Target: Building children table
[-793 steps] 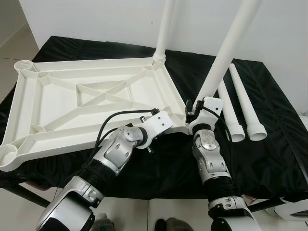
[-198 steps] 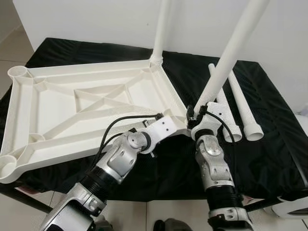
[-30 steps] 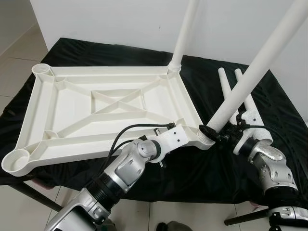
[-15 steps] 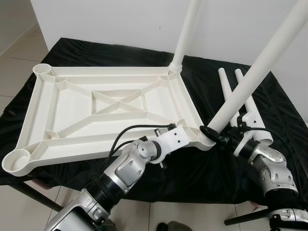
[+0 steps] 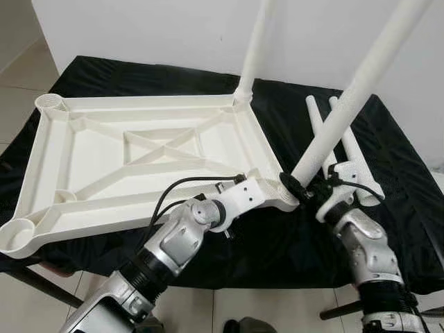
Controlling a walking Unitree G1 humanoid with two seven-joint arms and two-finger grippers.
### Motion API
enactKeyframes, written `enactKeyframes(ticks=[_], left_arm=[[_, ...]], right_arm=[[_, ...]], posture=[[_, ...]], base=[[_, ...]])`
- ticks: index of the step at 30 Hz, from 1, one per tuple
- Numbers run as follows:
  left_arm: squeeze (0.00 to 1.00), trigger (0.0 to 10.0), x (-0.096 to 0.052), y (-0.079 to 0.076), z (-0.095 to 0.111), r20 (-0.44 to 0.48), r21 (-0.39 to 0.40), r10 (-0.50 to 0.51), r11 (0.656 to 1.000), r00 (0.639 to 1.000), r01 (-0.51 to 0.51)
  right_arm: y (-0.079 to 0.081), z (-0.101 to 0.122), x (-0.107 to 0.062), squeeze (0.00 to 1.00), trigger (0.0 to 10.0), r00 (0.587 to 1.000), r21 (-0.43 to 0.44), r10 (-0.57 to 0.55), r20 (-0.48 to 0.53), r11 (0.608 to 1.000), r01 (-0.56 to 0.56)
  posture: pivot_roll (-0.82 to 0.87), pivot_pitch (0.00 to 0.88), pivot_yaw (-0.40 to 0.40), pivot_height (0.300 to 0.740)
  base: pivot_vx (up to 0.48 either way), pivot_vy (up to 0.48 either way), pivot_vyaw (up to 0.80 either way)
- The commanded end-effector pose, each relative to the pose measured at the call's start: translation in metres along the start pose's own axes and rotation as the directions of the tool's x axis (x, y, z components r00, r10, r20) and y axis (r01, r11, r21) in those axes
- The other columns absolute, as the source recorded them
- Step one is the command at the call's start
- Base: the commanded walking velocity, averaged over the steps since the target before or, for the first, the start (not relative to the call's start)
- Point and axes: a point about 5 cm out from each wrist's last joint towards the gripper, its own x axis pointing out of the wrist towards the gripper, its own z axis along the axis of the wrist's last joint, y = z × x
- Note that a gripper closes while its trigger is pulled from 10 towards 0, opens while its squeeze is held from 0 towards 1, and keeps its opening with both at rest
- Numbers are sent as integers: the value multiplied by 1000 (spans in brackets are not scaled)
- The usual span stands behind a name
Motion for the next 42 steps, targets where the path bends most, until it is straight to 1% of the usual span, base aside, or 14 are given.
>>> enactKeyframes(ticks=[1,4,6,8,9,10,12,14,18,21,26,27,35,42], left_arm=[[0,10000,7,-19,10,33,27,-123,992,992,122],[0,10000,7,-18,10,33,27,-123,992,992,122],[0,10000,7,-18,10,34,25,-122,992,992,121],[0,10000,7,-18,10,34,25,-122,992,992,121],[0,10000,7,-18,10,33,23,-121,992,992,120],[0,10000,7,-18,10,33,21,-122,992,992,121],[0,10000,7,-18,10,33,21,-122,992,992,121],[0,10000,7,-19,10,35,18,-124,992,992,123],[0,10000,7,-19,10,36,17,-124,992,992,123],[0,10000,7,-19,11,37,19,-124,992,992,124],[0,10000,8,-19,11,37,20,-126,992,991,125],[0,10000,8,-19,11,37,20,-126,992,991,126],[0,10000,8,-20,11,38,19,-126,992,991,126],[0,10000,8,-18,11,38,18,-122,992,992,122]], right_arm=[[18,14,14,0,10000,997,7,6,76,1000,-7],[25,16,17,0,10000,994,23,-47,97,999,45],[30,16,20,0,10000,984,45,-151,98,988,147],[30,16,20,0,10000,984,45,-151,98,988,147],[33,16,22,0,10000,963,57,-252,97,967,248],[36,17,23,0,10000,950,58,-296,98,955,291],[36,17,23,0,10000,950,58,-296,98,955,291],[44,17,26,0,10000,898,61,-431,93,902,426],[51,15,30,0,10000,870,76,-487,72,873,482],[57,15,32,0,10000,870,78,-489,54,871,485],[56,15,31,0,10000,862,93,-505,42,861,499],[54,16,30,1000,10000,860,105,-509,43,858,503],[53,19,26,1000,10000,882,115,-464,83,884,453],[35,13,13,1000,10000,930,72,-356,87,934,351]], posture=[[29,0,-95,740],[30,0,-95,740],[32,3,-95,740],[32,3,-95,740],[31,7,-96,740],[30,8,-96,740],[30,8,-96,740],[28,10,-95,740],[29,9,-94,740],[27,9,-92,740],[25,9,-91,740],[25,9,-90,740],[21,9,-91,740],[22,8,-91,740]], base=[[0,0,0],[0,0,0],[0,0,0],[0,0,0],[0,0,0],[0,0,0],[0,0,0],[0,0,0],[0,0,0],[0,0,0],[0,0,0],[0,0,0],[0,0,0],[0,0,0]])
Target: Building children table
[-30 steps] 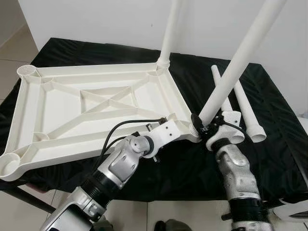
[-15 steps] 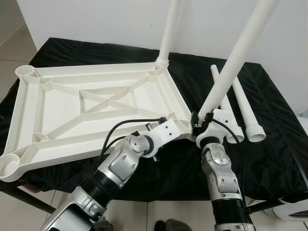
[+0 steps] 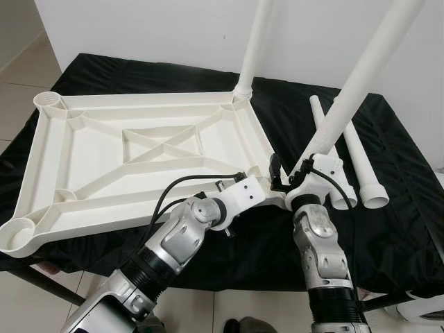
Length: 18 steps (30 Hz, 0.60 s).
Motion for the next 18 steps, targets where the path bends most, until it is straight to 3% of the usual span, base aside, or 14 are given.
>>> enactKeyframes(ticks=[1,2,9,11,18], left_arm=[[0,10000,6,-17,8,37,17,-120,993,992,119],[0,10000,6,-17,8,36,18,-120,993,992,120],[0,10000,6,-18,9,38,21,-125,992,991,124],[0,10000,6,-17,9,37,21,-123,992,992,122],[0,10000,6,-17,8,35,20,-123,992,992,122]], right_arm=[[-2,-2,-2,1000,10000,996,23,84,-3,996,-84],[-5,-5,-2,0,10000,991,30,133,-22,991,-132],[-15,-10,-3,0,10000,943,6,329,-56,944,-329],[-27,-9,-2,0,10000,908,-19,412,-75,910,-414],[-54,-5,2,0,10000,851,-60,511,-123,852,-520]], posture=[[19,9,-88,740],[17,10,-85,740],[17,9,-82,740],[19,10,-82,740],[21,10,-81,740]], base=[[0,0,0],[0,0,0],[0,0,0],[0,0,0],[0,0,0]])
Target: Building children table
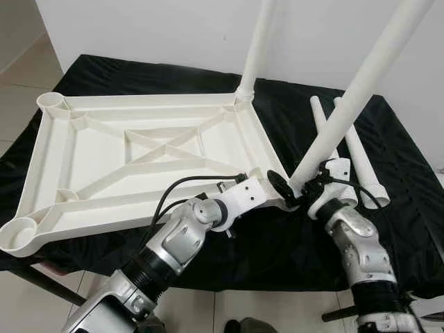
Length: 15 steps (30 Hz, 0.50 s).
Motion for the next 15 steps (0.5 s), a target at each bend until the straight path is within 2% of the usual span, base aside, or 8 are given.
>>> enactKeyframes(ticks=[1,9,10,11,13,14,15], left_arm=[[0,10000,4,-14,7,32,19,-110,994,993,109],[0,10000,5,-14,8,33,19,-109,994,993,109],[0,10000,5,-14,8,33,20,-109,994,993,109],[0,10000,5,-14,8,33,20,-109,994,993,109],[0,10000,5,-15,7,32,22,-112,994,993,111],[0,10000,5,-15,7,31,24,-114,993,993,113],[0,10000,5,-15,7,31,24,-114,993,993,114]], right_arm=[[-8,0,-5,0,10000,1000,0,27,2,1000,-27],[-28,-1,-11,0,10000,999,3,38,-38,999,-38],[-33,-1,-12,0,7333,999,5,35,-40,999,-35],[-33,-1,-12,0,7333,999,5,35,-40,999,-35],[-40,-2,-12,0,1922,999,4,21,-42,1000,-21],[-41,-3,-12,0,0,999,8,24,-42,1000,-23],[-42,-3,-12,0,0,999,12,26,-42,1000,-25]], posture=[[23,9,-83,740],[23,4,-82,740],[24,2,-82,740],[24,2,-82,740],[25,0,-80,740],[25,0,-79,740],[25,0,-78,740]], base=[[0,0,0],[0,0,0],[0,0,0],[0,0,0],[0,0,0],[0,0,0],[0,0,0]])
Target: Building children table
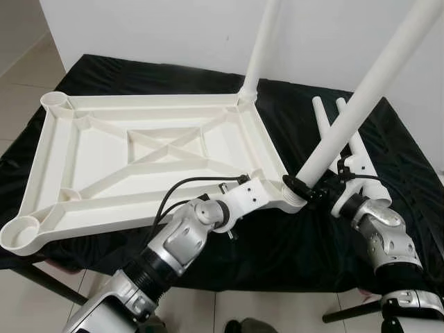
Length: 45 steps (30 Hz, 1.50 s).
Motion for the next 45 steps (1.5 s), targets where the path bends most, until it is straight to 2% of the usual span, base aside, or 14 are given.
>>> enactKeyframes(ticks=[1,11,12,20,28,30,32,36,38,39,40,41,43,45], left_arm=[[0,10000,4,-13,5,28,20,-108,994,994,108],[0,10000,4,-14,5,27,27,-114,993,993,113],[0,10000,4,-15,5,27,27,-115,993,993,115],[0,10000,4,-16,5,28,26,-116,993,993,115],[0,10000,4,-16,5,26,24,-115,993,993,115],[0,10000,3,-16,5,26,22,-114,993,993,113],[0,10000,3,-15,5,25,17,-109,994,994,109],[0,10000,3,-15,5,25,17,-109,994,994,109],[0,10000,3,-15,5,25,16,-109,994,994,109],[0,10000,3,-15,4,25,14,-107,994,994,107],[0,10000,3,-15,4,25,13,-107,994,994,106],[0,10000,3,-15,4,25,13,-107,994,994,106],[0,10000,3,-15,4,25,14,-107,994,994,107],[0,10000,3,-15,5,26,14,-108,994,994,108]], right_arm=[[-13,-1,-9,0,0,997,12,-74,-4,997,74],[-10,-8,-9,0,0,999,35,-42,-12,998,43],[-7,-9,-7,0,10000,999,37,-49,-10,998,49],[1,-9,1,0,10000,995,38,-99,8,994,99],[18,-10,19,0,10000,978,7,-210,-3,978,210],[24,-7,25,0,10000,972,20,-236,13,972,236],[39,3,40,0,10000,948,58,-309,75,951,305],[41,4,42,0,10000,942,62,-325,82,945,321],[43,5,44,0,10000,927,81,-365,85,930,358],[50,6,49,0,10000,872,125,-483,77,873,472],[53,6,52,0,10000,845,137,-530,74,844,518],[53,6,52,0,10000,845,137,-530,74,844,518],[61,6,55,0,10000,798,144,-598,67,798,586],[64,6,56,0,10000,780,147,-623,63,778,610]], posture=[[25,0,-78,740],[23,0,-77,740],[23,0,-78,740],[26,0,-81,740],[28,0,-82,740],[29,0,-85,740],[31,6,-87,740],[31,7,-87,740],[31,9,-88,740],[31,11,-88,740],[31,11,-88,740],[31,11,-88,740],[32,11,-89,740],[32,11,-89,740]], base=[[0,0,0],[0,0,0],[0,0,0],[0,0,0],[0,0,0],[0,0,0],[0,0,0],[0,0,0],[0,0,0],[0,0,0],[0,0,0],[0,0,0],[0,0,0],[0,0,0]])
